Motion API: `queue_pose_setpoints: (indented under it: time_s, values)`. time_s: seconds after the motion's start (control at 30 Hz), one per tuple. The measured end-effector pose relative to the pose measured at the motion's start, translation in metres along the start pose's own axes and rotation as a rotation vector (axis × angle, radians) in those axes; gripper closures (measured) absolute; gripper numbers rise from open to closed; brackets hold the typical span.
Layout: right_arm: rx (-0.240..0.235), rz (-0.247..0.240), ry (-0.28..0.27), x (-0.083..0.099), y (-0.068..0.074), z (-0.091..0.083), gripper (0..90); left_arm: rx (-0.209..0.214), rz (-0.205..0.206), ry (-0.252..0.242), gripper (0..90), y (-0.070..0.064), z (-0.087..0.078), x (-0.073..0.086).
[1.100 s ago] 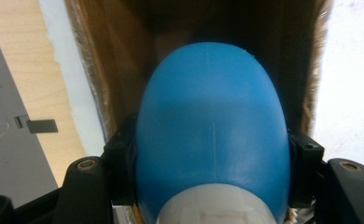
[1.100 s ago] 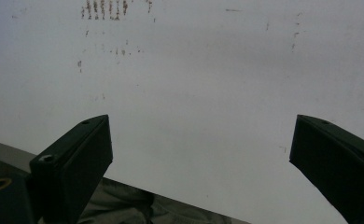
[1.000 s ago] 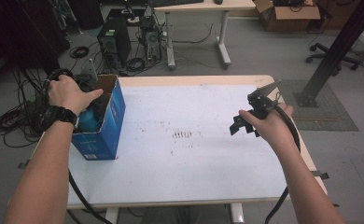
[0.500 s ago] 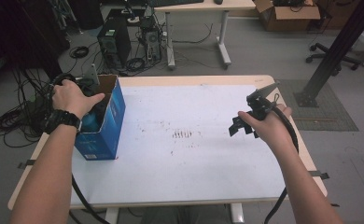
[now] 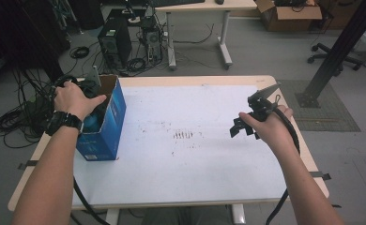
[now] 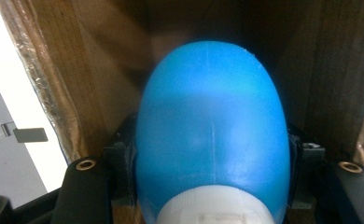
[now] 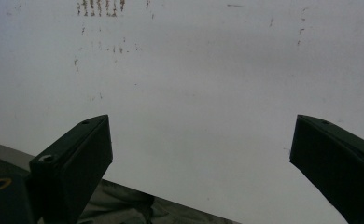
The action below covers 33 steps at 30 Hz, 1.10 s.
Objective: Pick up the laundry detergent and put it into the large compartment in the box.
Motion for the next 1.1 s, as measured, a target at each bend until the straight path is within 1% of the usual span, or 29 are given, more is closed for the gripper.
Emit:
queue_pose_setpoints:
  time_s: [0.27, 0.33, 0.43, 0.53, 0.63, 0.83, 0.87, 0.97, 1.07, 1.1]
  values:
    - [0.000, 0.001, -0.001, 0.001, 0.000, -0.002, 5.8, 0.003, -0.003, -0.001, 36.5, -0.001, -0.001, 0.000]
    - [-0.001, 0.001, -0.003, 0.001, 0.000, -0.002, 5.8, -0.002, -0.004, 0.003, 36.3, -0.001, -0.002, 0.001]
    - [-0.001, 0.000, -0.003, 0.002, 0.000, -0.003, 5.7, -0.008, -0.005, 0.006, 33.7, -0.001, -0.003, 0.001]
    - [-0.002, 0.004, -0.003, 0.002, 0.000, -0.003, 5.7, -0.007, -0.006, -0.003, 33.8, -0.002, -0.005, 0.002]
    - [-0.002, 0.004, -0.003, 0.003, 0.000, -0.004, 5.7, -0.004, -0.007, -0.011, 31.7, -0.001, -0.008, 0.003]
    - [-0.003, 0.001, -0.005, 0.003, 0.002, -0.004, 5.7, -0.004, -0.008, -0.028, 31.3, 0.000, -0.018, 0.006]
    - [-0.009, -0.003, -0.011, 0.002, 0.002, -0.004, 5.7, -0.004, -0.007, -0.036, 31.3, 0.000, -0.022, 0.007]
    - [-0.010, -0.006, -0.007, 0.003, 0.003, -0.004, 5.6, -0.007, -0.002, -0.046, 31.5, -0.001, -0.029, 0.008]
    - [-0.012, -0.008, -0.013, 0.003, 0.003, -0.004, 5.6, -0.017, 0.003, -0.069, 31.2, -0.003, -0.043, 0.010]
    - [-0.012, -0.008, -0.013, 0.003, 0.003, -0.004, 5.6, -0.017, 0.003, -0.069, 30.9, -0.003, -0.043, 0.010]
Point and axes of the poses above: each handheld gripper's, and its own axes: z roughly forward along the jaws, x roughly out of its underside, y roughly to its left, the point moved 4 cm from there along z, roughly forward along the jaws, and after that the axes turned 4 degrees about y, right-handed, at the moved point
